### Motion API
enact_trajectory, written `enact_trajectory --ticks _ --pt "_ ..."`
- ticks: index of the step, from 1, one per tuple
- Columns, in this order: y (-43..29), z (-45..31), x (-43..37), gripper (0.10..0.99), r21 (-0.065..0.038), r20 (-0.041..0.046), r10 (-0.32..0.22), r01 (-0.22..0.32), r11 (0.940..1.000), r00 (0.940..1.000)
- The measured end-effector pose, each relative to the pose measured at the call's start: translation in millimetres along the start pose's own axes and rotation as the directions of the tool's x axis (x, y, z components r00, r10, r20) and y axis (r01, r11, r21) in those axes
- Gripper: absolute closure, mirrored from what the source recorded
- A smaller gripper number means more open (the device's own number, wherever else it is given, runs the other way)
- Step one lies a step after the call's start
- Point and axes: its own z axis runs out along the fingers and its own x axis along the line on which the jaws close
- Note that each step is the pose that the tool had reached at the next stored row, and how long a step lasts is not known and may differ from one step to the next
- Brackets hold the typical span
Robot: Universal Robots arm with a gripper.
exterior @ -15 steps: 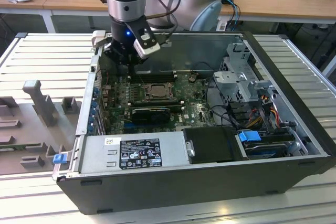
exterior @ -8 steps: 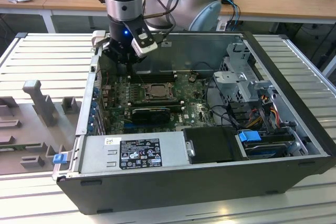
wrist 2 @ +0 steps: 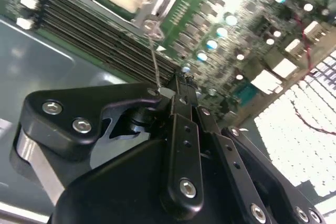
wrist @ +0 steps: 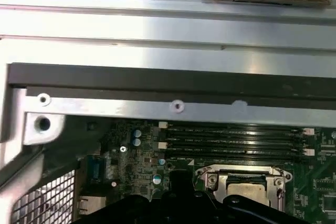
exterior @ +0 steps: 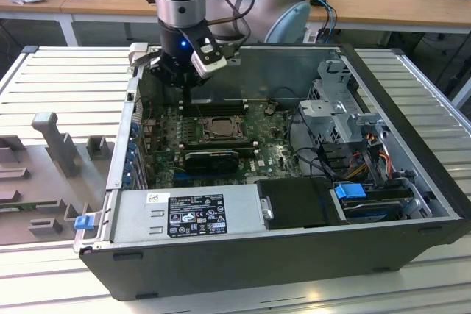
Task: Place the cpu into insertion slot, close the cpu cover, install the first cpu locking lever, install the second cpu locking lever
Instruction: 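Install the first cpu locking lever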
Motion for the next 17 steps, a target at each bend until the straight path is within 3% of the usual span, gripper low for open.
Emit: enact_trajectory --ticks 9,10,11,12,17 --pt "-2.5 6.8 -53.2 0.980 -0.001 -0.0001 0.000 0.000 1.0000 1.0000" --pt "-2.7 6.9 -55.7 0.980 -0.005 0.0001 0.000 0.000 1.0000 1.0000" --pt "-3.0 7.4 -56.7 0.980 -0.017 0.0005 0.000 0.000 0.9999 1.0000" --pt "-3.2 8.0 -56.7 0.980 -0.020 0.0008 0.000 0.000 0.9998 1.0000" --pt "-4.1 16.4 -57.3 0.980 -0.024 0.0009 0.000 0.000 0.9997 1.0000"
